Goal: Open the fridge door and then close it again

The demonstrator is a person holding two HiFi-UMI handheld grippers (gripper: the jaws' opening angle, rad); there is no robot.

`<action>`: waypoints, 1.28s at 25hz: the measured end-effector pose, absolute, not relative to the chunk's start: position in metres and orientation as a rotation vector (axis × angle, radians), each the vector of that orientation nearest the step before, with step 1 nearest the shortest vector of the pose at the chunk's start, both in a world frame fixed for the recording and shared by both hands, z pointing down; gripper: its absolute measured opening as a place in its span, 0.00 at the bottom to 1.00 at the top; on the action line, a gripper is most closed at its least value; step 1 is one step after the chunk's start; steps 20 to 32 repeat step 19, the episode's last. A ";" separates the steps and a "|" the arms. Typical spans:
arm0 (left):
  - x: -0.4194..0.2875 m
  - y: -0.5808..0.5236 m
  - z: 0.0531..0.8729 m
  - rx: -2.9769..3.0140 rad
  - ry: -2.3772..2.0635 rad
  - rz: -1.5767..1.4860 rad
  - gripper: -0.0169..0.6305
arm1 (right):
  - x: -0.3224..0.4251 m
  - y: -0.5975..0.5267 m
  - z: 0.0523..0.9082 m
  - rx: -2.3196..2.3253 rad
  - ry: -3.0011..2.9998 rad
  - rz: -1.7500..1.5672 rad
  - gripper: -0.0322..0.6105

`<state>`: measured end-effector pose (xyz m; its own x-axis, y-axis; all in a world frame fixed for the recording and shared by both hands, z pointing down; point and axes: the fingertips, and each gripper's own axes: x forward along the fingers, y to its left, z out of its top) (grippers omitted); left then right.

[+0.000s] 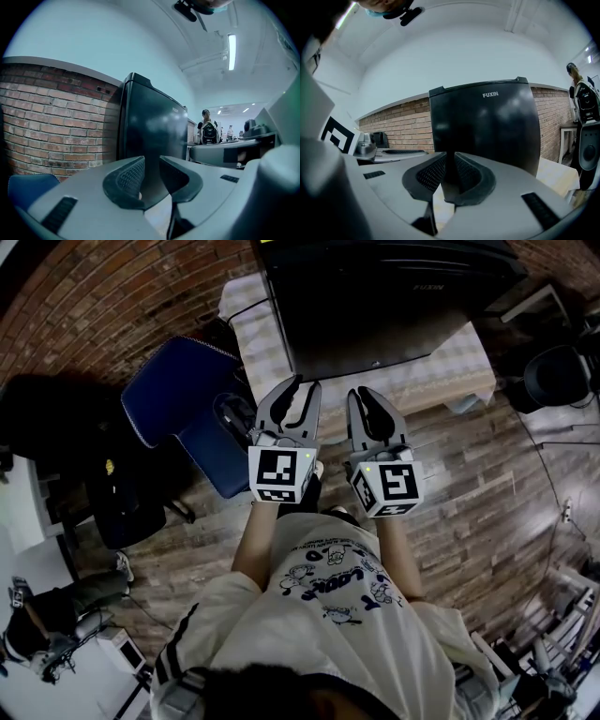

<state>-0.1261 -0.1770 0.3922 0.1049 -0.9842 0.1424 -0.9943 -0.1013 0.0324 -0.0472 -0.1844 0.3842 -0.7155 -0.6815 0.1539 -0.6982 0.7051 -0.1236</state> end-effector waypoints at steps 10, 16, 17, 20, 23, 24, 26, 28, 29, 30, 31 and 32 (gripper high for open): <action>-0.116 -0.164 0.385 2.238 -2.047 0.119 0.19 | -0.039 -0.173 0.380 1.125 -2.826 0.263 0.15; -0.111 -0.160 0.383 2.237 -2.053 0.118 0.19 | -0.036 -0.170 0.379 1.123 -2.825 0.262 0.15; -0.111 -0.160 0.382 2.237 -2.053 0.119 0.19 | -0.035 -0.169 0.379 1.122 -2.825 0.261 0.15; -0.109 -0.159 0.382 2.237 -2.055 0.120 0.19 | -0.035 -0.169 0.379 1.120 -2.825 0.257 0.15; -0.109 -0.159 0.382 2.237 -2.055 0.120 0.19 | -0.035 -0.169 0.379 1.120 -2.825 0.257 0.15; -0.109 -0.159 0.382 2.237 -2.055 0.120 0.19 | -0.035 -0.169 0.379 1.120 -2.825 0.257 0.15; -0.109 -0.159 0.382 2.237 -2.055 0.120 0.19 | -0.035 -0.169 0.379 1.120 -2.825 0.257 0.15; -0.109 -0.159 0.382 2.237 -2.055 0.120 0.19 | -0.035 -0.169 0.379 1.120 -2.825 0.257 0.15; -0.109 -0.159 0.382 2.237 -2.055 0.120 0.19 | -0.035 -0.169 0.379 1.120 -2.825 0.257 0.15; -0.109 -0.159 0.382 2.237 -2.055 0.120 0.19 | -0.035 -0.169 0.379 1.120 -2.825 0.257 0.15; -0.109 -0.159 0.382 2.237 -2.055 0.120 0.19 | -0.035 -0.169 0.379 1.120 -2.825 0.257 0.15; -0.109 -0.159 0.382 2.237 -2.055 0.120 0.19 | -0.035 -0.169 0.379 1.120 -2.825 0.257 0.15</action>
